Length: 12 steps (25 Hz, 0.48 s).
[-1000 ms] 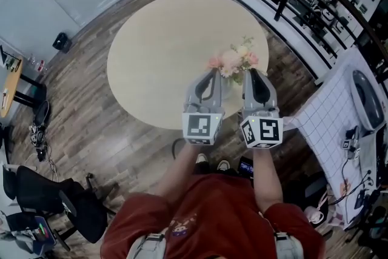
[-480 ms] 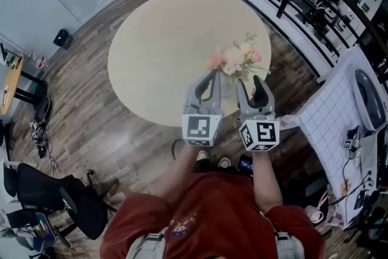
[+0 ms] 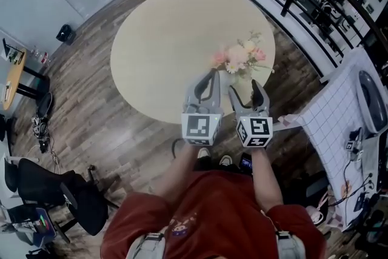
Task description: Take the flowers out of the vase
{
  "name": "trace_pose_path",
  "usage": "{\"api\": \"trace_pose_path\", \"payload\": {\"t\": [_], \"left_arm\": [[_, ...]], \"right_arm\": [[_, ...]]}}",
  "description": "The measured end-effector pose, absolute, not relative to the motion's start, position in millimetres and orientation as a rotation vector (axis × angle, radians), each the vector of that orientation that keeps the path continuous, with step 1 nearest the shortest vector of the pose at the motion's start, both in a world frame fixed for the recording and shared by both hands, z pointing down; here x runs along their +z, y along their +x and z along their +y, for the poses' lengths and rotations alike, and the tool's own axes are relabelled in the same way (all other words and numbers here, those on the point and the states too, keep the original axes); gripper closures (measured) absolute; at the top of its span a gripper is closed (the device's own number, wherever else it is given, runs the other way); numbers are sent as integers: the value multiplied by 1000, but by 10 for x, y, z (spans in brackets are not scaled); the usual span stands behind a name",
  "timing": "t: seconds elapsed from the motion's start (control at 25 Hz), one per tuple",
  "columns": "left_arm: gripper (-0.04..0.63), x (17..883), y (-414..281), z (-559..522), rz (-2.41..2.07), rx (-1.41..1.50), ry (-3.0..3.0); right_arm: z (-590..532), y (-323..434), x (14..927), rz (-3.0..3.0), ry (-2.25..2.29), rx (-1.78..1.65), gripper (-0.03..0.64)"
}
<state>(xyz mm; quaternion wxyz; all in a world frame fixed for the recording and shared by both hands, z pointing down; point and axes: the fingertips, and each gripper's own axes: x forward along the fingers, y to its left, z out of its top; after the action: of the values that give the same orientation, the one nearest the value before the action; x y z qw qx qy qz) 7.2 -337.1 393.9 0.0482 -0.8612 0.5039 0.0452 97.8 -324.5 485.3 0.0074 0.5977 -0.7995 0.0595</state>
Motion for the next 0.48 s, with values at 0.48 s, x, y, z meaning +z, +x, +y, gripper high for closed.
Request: {"api": "trace_pose_path", "payload": {"t": [0.48], "left_arm": [[591,4017,16,-3387,1566,115,-2617]], "right_arm": [[-3457,953,5287,-2457,1817,339,240]]}}
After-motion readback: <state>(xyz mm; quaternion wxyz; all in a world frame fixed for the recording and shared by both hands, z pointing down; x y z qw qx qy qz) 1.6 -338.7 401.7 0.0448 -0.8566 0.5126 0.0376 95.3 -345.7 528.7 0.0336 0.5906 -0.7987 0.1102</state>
